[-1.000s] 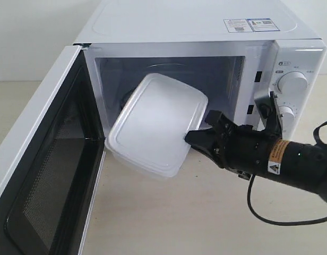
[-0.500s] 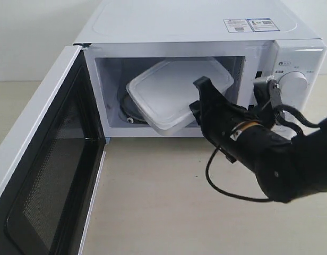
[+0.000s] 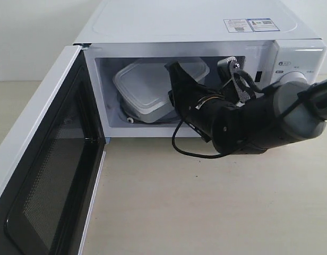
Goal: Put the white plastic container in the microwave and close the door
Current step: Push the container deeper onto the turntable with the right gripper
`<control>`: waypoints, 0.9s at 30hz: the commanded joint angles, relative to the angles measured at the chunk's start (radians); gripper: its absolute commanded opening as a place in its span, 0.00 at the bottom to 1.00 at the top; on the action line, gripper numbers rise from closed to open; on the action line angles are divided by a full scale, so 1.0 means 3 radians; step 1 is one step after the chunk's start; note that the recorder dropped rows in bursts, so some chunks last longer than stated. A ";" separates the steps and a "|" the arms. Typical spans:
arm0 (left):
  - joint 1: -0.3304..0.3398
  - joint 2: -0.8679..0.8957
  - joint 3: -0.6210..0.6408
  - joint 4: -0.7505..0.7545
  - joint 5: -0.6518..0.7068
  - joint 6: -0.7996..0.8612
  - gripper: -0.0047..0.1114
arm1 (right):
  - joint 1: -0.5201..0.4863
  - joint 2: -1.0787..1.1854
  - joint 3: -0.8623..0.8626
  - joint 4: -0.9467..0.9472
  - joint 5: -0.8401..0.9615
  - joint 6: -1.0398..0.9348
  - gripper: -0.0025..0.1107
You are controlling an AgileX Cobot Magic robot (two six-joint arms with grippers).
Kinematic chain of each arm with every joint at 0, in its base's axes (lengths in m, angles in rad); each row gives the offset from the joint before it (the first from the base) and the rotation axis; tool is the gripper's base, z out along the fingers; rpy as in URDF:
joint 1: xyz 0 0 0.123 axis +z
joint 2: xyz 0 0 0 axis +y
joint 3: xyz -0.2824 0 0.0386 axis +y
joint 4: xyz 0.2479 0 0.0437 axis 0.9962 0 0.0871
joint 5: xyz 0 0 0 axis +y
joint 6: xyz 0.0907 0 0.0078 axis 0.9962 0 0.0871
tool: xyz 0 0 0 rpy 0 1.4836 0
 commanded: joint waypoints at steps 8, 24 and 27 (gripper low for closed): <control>0.0012 -0.0007 0.0013 -0.0032 -0.0006 0.0008 0.08 | -0.0051 -0.0005 -0.0041 -0.0121 0.0026 0.0000 0.39; 0.0012 -0.0007 0.0013 -0.0032 -0.0006 0.0008 0.08 | 0.0118 -0.0318 -0.0041 -0.0651 0.1218 -0.1986 0.02; 0.0012 -0.0007 0.0013 -0.0032 -0.0006 0.0008 0.08 | 0.0248 -0.0183 -0.0041 -0.0651 0.0730 -0.2156 0.02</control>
